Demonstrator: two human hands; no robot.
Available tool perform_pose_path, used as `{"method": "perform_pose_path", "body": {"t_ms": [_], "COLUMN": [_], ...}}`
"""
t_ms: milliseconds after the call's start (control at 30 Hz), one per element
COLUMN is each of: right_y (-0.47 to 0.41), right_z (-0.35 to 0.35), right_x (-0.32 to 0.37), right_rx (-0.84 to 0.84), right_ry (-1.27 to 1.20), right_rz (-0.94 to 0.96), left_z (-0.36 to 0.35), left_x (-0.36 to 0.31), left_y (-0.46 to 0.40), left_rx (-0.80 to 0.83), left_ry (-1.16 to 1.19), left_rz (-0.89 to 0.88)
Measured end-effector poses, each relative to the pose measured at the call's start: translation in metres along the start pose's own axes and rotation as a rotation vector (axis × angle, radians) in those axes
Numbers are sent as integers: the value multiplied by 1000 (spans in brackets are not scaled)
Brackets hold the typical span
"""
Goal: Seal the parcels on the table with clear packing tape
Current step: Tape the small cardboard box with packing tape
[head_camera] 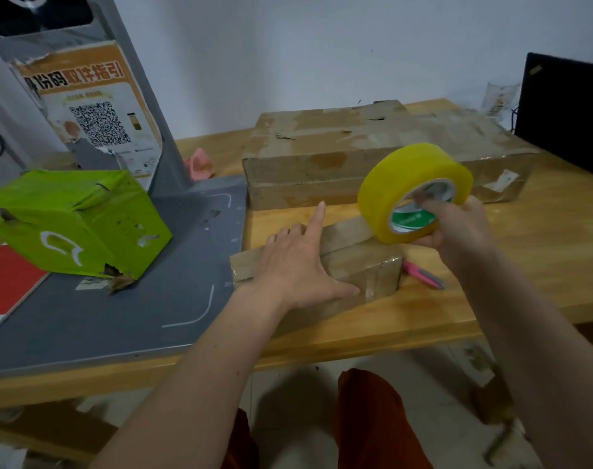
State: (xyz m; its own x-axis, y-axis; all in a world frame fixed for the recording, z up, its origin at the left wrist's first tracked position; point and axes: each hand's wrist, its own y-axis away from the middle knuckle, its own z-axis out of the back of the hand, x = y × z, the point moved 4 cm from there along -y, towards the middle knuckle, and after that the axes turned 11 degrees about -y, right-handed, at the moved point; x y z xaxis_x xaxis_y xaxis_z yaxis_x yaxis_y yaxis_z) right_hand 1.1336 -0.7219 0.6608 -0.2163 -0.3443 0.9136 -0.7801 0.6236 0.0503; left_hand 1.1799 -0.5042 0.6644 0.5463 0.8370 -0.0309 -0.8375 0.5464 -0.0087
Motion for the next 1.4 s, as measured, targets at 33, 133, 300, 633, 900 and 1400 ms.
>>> {"method": "perform_pose_path", "body": {"t_ms": [33,133,300,633,900,1400], "right_y": [-1,-4,-10,-13,-13,48], "right_z": [5,15,20,48,41,-55], "right_x": [1,-2,2,-24,-13,61], "right_rx": [-9,-4,-43,-148,-79,215], "right_ry": [-6,16,67,127,350,-387], "right_rz": [3,12,45,-42,17,-11], "left_z": [0,0,0,-7,-2,60], "left_x": [0,-1,-1,0,-33,-18], "left_y": [0,1,2,-4,-15,9], "left_rx": [-1,-1,6,82,188,-321], "left_ry": [-2,-5,-19,-101,-177,826], "left_rz": [1,2,1,-46,-26,-77]}}
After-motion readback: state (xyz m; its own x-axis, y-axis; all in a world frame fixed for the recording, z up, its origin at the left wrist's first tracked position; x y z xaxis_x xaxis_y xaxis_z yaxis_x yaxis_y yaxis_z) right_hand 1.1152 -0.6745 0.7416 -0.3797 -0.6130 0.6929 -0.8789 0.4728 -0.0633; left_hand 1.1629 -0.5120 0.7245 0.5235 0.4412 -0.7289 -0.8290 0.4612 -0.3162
